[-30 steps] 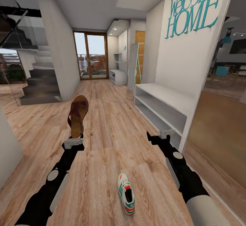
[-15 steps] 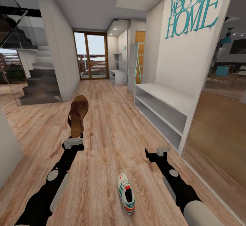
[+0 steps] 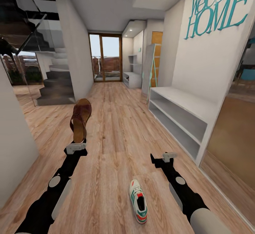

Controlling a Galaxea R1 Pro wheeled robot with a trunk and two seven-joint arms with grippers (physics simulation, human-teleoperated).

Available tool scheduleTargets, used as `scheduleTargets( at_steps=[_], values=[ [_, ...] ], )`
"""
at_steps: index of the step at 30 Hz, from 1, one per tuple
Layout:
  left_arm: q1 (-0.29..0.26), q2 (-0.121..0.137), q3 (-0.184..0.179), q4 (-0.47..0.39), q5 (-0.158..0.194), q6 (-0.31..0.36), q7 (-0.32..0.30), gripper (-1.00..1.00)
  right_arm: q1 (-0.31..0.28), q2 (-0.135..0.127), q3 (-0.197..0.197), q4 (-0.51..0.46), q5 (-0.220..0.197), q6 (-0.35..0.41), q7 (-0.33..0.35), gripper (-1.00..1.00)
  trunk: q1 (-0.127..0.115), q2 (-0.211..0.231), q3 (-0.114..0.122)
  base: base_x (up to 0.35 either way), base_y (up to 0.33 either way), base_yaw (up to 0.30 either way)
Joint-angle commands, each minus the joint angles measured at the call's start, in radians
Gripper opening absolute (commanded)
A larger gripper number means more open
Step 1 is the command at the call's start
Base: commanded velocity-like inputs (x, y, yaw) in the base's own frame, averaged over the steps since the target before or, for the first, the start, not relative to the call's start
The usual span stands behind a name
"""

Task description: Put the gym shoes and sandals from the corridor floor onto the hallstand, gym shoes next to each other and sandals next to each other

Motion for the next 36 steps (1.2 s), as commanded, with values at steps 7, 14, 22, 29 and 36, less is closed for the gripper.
scheduleTargets(
  at_steps=[7, 14, 22, 29, 36],
  values=[
    [-0.001, 0.001, -0.001, 0.001, 0.011, -0.003, -0.004, -1.0, 0.0, 0.0, -0.002, 0.0, 0.0, -0.003, 0.003, 1.0, 0.0, 0.0, -0.001, 0.0, 0.0, 0.215],
    [-0.001, 0.001, -0.001, 0.001, 0.011, -0.003, -0.004, -1.0, 0.0, 0.0, -0.003, 0.0, 0.0, -0.003, 0.003, 1.0, 0.0, 0.0, -0.001, 0.0, 0.0, 0.016],
    [-0.001, 0.001, -0.001, 0.001, 0.011, -0.003, -0.004, -1.0, 0.0, -0.001, -0.003, 0.0, -0.001, -0.003, 0.003, 1.0, 0.0, -0.001, -0.016, 0.0, 0.0, 0.0],
    [-0.001, 0.001, -0.001, 0.001, 0.011, -0.003, -0.004, -1.0, 0.0, -0.001, -0.003, 0.0, -0.001, -0.003, 0.003, 1.0, 0.003, -0.002, -0.054, 0.0, 0.0, 0.042],
    [-0.001, 0.001, -0.001, 0.001, 0.011, -0.003, -0.004, -1.0, 0.0, -0.001, -0.003, 0.0, -0.001, -0.003, 0.003, 1.0, 0.007, -0.004, -0.091, 0.0, 0.0, 0.153]
  ],
)
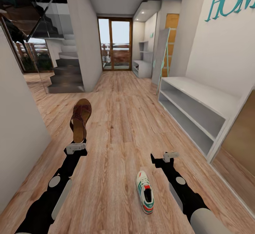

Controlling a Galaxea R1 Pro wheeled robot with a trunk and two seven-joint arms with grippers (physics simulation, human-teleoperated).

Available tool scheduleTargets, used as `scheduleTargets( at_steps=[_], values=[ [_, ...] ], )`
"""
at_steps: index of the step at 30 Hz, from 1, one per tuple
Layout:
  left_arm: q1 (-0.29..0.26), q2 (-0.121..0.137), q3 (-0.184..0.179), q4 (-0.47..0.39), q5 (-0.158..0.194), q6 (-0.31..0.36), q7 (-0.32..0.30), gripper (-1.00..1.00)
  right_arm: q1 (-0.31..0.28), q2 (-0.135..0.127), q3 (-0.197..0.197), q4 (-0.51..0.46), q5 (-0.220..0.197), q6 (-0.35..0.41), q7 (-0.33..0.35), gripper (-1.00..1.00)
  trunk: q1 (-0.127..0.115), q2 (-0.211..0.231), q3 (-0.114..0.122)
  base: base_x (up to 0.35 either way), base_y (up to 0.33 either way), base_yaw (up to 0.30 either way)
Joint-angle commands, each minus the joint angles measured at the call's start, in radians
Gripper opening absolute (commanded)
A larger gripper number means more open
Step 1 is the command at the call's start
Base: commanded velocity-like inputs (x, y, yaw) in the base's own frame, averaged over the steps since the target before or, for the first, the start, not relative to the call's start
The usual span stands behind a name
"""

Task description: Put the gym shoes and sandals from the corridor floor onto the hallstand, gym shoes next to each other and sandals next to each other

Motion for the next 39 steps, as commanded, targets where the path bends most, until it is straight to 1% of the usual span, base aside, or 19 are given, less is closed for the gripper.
scheduleTargets(
  at_steps=[1, 9, 39],
  values=[
    [-0.001, 0.001, -0.001, 0.001, 0.011, -0.003, -0.005, -1.0, 0.0, 0.0, -0.001, 0.001, -0.001, -0.003, 0.003, 1.0, 0.0, -0.001, -0.006, 0.0, 0.0, 0.194],
    [-0.001, 0.001, -0.001, 0.001, 0.011, -0.003, -0.005, -1.0, 0.0, 0.0, -0.001, 0.001, -0.002, -0.003, 0.003, 1.0, 0.004, -0.003, -0.048, 0.0, 0.0, 0.159],
    [-0.001, 0.001, -0.001, 0.001, 0.011, -0.003, -0.005, -1.0, 0.0, 0.0, -0.001, 0.001, -0.002, -0.004, 0.003, 1.0, 0.017, -0.01, -0.213, 0.0, 0.0, 0.003]
  ],
)
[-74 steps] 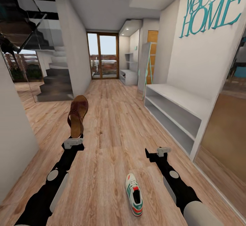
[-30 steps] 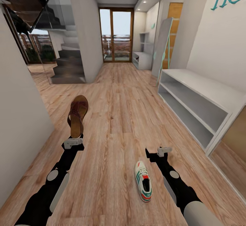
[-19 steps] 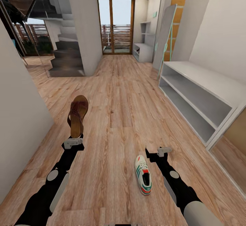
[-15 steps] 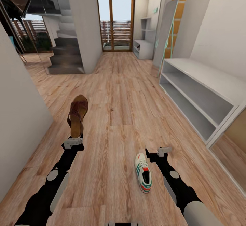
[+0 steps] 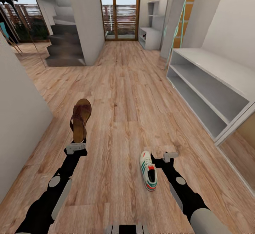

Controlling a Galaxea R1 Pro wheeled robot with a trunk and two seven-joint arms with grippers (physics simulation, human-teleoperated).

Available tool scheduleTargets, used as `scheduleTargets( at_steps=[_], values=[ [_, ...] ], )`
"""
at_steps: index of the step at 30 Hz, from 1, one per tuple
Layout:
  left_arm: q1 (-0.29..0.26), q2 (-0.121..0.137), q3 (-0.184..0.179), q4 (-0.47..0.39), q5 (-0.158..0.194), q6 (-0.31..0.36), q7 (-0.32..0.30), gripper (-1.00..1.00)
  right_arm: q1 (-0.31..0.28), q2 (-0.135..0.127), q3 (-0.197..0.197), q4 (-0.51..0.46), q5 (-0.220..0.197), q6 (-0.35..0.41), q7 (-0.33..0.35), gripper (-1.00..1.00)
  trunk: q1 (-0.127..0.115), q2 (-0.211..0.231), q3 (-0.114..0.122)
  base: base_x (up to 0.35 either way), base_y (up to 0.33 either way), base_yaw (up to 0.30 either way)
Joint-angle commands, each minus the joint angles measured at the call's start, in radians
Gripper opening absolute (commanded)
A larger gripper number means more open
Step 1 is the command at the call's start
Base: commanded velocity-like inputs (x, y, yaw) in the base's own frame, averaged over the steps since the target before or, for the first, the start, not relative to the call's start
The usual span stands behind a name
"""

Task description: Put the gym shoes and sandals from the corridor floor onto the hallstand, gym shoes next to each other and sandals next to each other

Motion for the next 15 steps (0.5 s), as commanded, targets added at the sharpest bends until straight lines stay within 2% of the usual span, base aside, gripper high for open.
scheduleTargets(
  at_steps=[1, 15],
  values=[
    [0.0, 0.001, -0.001, 0.0, 0.011, -0.003, -0.004, -1.0, -0.001, 0.001, -0.001, 0.001, -0.001, -0.003, 0.003, 1.0, 0.0, -0.001, -0.006, 0.0, 0.0, 0.0],
    [0.0, 0.001, -0.001, 0.0, 0.011, -0.003, -0.004, -1.0, -0.001, 0.0, -0.001, 0.001, -0.001, -0.004, 0.003, 1.0, 0.006, -0.004, -0.083, 0.0, 0.0, 0.037]
  ],
)
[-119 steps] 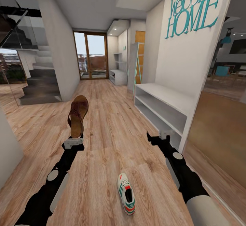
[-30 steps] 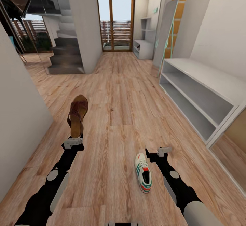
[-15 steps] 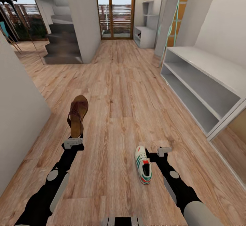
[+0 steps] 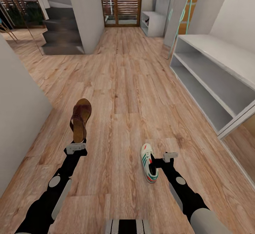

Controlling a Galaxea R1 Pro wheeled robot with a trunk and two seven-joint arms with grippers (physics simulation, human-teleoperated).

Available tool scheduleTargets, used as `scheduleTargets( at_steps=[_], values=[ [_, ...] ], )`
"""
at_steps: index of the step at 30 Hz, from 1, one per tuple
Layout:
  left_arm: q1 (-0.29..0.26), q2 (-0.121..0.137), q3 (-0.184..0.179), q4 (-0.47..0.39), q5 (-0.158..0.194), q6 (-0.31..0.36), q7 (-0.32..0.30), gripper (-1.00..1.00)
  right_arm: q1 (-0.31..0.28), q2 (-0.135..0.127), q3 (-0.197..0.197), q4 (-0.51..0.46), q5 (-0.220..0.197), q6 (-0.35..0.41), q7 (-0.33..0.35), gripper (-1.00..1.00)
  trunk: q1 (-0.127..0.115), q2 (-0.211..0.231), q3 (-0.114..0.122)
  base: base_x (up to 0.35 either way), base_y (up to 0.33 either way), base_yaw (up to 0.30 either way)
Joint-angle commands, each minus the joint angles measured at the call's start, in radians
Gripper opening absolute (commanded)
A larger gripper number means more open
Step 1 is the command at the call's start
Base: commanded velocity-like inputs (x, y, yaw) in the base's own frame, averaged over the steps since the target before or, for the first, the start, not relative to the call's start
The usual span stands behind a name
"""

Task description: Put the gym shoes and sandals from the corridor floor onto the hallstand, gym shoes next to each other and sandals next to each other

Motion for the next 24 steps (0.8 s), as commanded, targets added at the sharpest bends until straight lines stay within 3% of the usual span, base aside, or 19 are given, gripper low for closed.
scheduleTargets(
  at_steps=[1, 8, 20, 24],
  values=[
    [0.0, 0.001, -0.001, 0.0, 0.011, -0.003, -0.004, -1.0, 0.0, 0.0, -0.001, 0.001, -0.001, -0.003, 0.003, 1.0, 0.0, -0.001, -0.006, 0.0, 0.0, 0.006],
    [0.0, 0.001, -0.001, 0.0, 0.011, -0.003, -0.004, -1.0, 0.0, 0.0, -0.001, 0.001, -0.001, -0.003, 0.003, 1.0, 0.003, -0.002, -0.045, 0.0, 0.0, 0.001],
    [0.0, 0.001, -0.001, 0.0, 0.011, -0.003, -0.004, -1.0, 0.0, 0.0, -0.001, 0.001, -0.001, -0.003, 0.004, 1.0, 0.003, -0.002, -0.049, -0.002, 0.0, 0.0],
    [0.0, 0.001, -0.001, 0.0, 0.011, -0.003, -0.004, -1.0, 0.0, 0.0, -0.001, 0.001, -0.001, -0.003, 0.004, 1.0, 0.003, -0.002, -0.049, -0.191, 0.0, 0.0]
  ],
)
